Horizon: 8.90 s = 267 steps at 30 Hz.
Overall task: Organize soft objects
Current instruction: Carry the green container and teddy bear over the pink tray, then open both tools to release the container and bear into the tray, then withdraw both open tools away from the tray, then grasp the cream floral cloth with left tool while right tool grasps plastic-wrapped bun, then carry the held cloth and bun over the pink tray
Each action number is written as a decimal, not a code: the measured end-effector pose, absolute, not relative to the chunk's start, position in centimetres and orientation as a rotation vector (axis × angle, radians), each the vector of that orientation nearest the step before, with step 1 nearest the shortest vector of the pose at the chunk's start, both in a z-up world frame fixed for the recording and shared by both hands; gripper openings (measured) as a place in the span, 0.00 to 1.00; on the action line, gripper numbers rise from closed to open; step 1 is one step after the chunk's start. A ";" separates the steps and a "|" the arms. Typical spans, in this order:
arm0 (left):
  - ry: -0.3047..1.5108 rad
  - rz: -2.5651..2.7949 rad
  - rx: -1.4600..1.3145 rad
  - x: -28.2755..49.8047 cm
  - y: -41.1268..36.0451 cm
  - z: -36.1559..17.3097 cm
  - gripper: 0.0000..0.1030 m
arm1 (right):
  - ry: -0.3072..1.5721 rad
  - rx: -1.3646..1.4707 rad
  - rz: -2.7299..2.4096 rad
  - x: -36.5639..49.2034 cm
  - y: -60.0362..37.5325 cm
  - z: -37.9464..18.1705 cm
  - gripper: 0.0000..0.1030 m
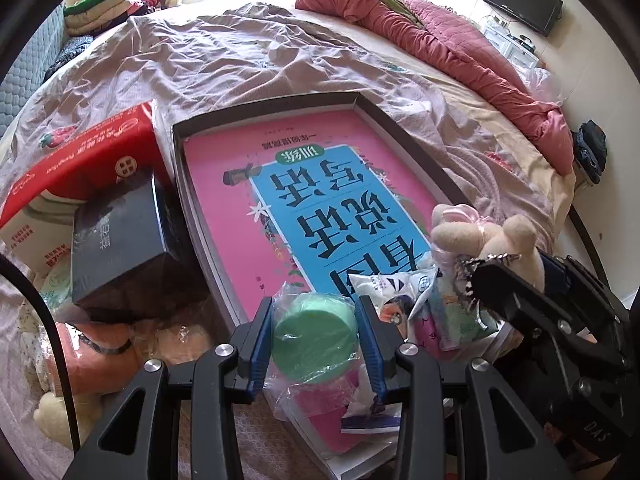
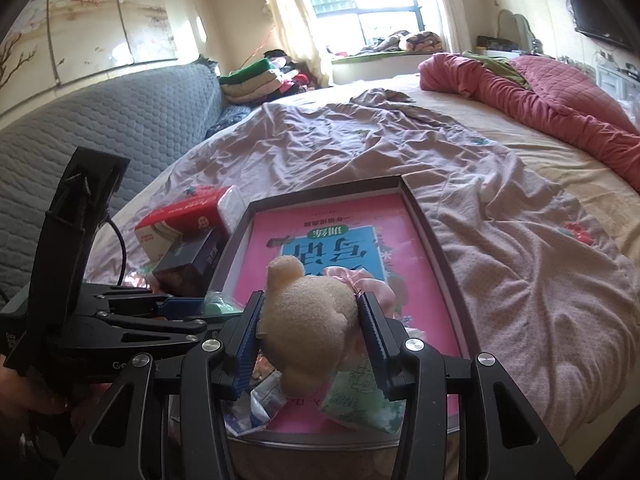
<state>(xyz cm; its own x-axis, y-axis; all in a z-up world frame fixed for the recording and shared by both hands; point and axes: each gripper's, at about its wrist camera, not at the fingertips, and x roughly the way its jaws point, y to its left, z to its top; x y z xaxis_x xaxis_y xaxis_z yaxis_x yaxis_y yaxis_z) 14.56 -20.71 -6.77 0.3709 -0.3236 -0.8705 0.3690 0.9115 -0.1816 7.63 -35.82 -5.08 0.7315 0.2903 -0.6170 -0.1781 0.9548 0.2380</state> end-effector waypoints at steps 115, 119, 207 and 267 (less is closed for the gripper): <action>0.901 -0.130 -0.056 6.7 0.5 3.1 0.79 | 0.653 -0.050 0.363 3.9 -23.6 3.0 0.80; 0.919 -0.109 -0.056 6.8 1.6 2.0 0.79 | 0.674 -0.067 0.375 4.2 -22.5 2.2 0.80; 0.969 -0.012 0.101 14.8 -1.9 -1.3 0.08 | 0.814 0.074 0.453 11.3 -21.6 -4.8 0.39; 0.936 -0.219 0.274 11.7 -23.6 1.2 0.08 | 0.659 0.232 0.230 6.4 -42.5 -0.4 0.39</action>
<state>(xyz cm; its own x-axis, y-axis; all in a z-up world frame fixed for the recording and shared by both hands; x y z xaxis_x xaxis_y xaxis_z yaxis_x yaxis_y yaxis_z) 11.74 -23.61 1.18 0.5752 -0.0663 -0.8153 0.3019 0.9435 0.1363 6.44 -42.48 -0.40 0.7673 0.2828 -0.5755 -0.1364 0.9490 0.2844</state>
